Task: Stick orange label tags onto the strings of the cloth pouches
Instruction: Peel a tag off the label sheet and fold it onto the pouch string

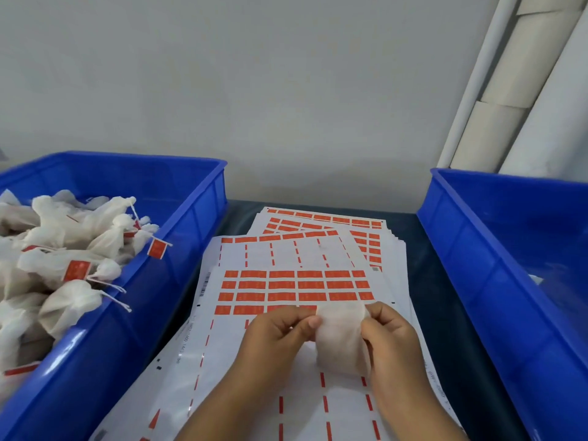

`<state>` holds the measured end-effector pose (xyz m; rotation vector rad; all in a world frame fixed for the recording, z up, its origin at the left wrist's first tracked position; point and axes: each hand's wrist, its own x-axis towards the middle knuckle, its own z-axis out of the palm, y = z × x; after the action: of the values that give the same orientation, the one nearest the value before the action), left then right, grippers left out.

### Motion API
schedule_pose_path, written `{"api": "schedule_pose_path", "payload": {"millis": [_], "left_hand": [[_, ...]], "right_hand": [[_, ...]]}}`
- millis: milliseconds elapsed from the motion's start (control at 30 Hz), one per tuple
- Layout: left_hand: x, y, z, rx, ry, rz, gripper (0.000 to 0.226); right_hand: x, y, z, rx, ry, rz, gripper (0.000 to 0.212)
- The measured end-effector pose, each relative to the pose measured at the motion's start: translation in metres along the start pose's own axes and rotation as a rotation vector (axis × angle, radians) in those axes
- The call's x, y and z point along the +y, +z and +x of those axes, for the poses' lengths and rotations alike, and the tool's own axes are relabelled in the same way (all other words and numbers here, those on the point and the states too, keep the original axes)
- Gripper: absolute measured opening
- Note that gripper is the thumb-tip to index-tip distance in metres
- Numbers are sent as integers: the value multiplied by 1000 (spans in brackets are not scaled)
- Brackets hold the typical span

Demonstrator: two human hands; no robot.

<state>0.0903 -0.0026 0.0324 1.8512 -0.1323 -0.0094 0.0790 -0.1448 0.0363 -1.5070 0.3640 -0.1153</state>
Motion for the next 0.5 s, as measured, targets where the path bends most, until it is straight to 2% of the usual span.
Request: {"api": "schedule_pose_path", "payload": {"millis": [67, 200, 267, 333, 400, 500], "left_hand": [[2, -1, 0, 28, -6, 13, 19], [4, -7, 1, 102, 5, 40, 25], [2, -7, 1, 138, 9, 50, 16], [0, -7, 2, 162, 26, 76, 4], [-3, -4, 2, 171, 69, 153, 12], [-3, 0, 1, 170, 119, 242, 17]], "right_hand": [[1, -1, 1, 24, 15, 18, 41], [5, 1, 3, 25, 67, 58, 27], [6, 0, 1, 7, 52, 34, 27], [3, -1, -1, -105, 39, 6, 34], [1, -1, -4, -284, 58, 13, 33], [1, 3, -7, -415, 35, -97, 38]]}}
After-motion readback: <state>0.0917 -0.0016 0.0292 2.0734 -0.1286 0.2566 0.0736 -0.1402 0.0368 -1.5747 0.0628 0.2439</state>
